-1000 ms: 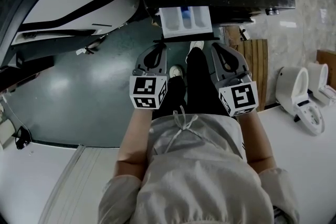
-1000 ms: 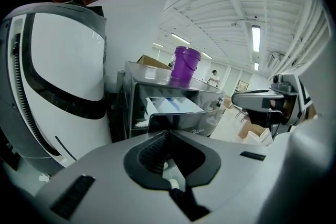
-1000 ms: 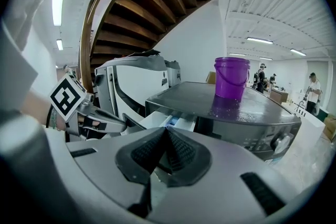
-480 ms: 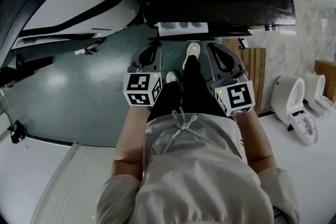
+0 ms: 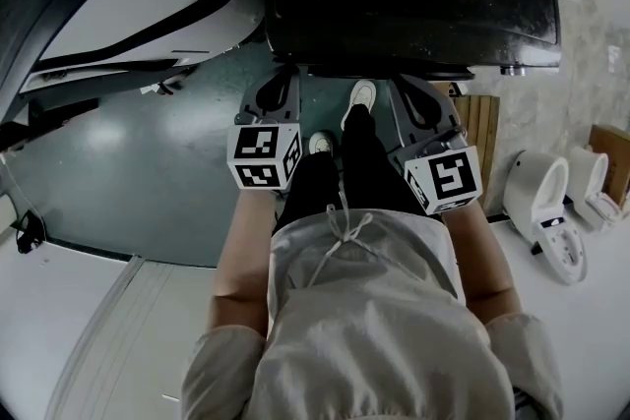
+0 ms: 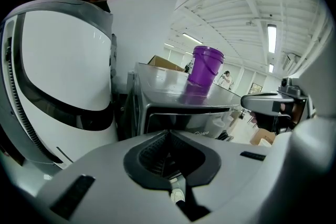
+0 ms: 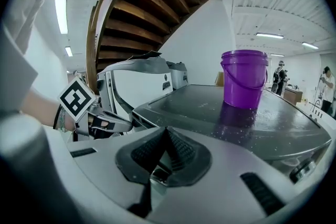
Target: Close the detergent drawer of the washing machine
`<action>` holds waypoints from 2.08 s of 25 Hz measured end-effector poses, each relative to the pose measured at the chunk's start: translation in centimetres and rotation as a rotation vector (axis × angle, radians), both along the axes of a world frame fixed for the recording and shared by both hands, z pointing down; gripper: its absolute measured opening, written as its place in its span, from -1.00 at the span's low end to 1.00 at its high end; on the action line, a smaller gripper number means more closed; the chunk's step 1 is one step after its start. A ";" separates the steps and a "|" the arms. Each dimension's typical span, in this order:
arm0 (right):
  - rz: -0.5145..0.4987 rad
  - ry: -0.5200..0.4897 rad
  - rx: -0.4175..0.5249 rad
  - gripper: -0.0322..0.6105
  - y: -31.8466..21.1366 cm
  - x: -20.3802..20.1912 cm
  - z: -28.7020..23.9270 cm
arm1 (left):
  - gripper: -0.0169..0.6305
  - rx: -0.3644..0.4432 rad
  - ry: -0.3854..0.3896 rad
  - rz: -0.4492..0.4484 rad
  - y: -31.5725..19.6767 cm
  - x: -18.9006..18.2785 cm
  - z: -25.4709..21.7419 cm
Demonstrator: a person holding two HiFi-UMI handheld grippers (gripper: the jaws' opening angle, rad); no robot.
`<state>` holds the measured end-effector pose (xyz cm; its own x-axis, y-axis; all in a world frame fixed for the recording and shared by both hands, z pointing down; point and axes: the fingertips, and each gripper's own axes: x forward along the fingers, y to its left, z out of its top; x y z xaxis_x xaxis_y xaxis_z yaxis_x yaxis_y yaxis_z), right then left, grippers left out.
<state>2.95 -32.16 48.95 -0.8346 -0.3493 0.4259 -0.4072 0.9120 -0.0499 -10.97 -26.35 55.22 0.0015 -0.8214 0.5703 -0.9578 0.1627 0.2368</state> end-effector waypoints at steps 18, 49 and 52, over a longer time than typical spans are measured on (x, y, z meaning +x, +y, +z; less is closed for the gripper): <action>-0.078 0.002 -0.003 -0.88 -0.9 -0.9 0.1 | -0.89 0.016 0.085 -0.097 -1.0 -1.0 0.1; -0.028 -0.160 0.186 -0.88 5.0 0.2 -11.3 | -0.89 0.300 -0.105 0.098 5.9 1.0 -17.3; -0.028 -0.172 0.248 -0.88 5.8 0.3 -13.3 | -0.89 0.367 -0.157 0.133 6.6 1.0 -20.6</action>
<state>3.30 -26.35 35.67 -0.8976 -0.4013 0.1823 -0.3870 0.9155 0.1098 -9.98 -19.77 34.64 0.0575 -0.9688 0.2412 -0.9939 -0.0328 0.1051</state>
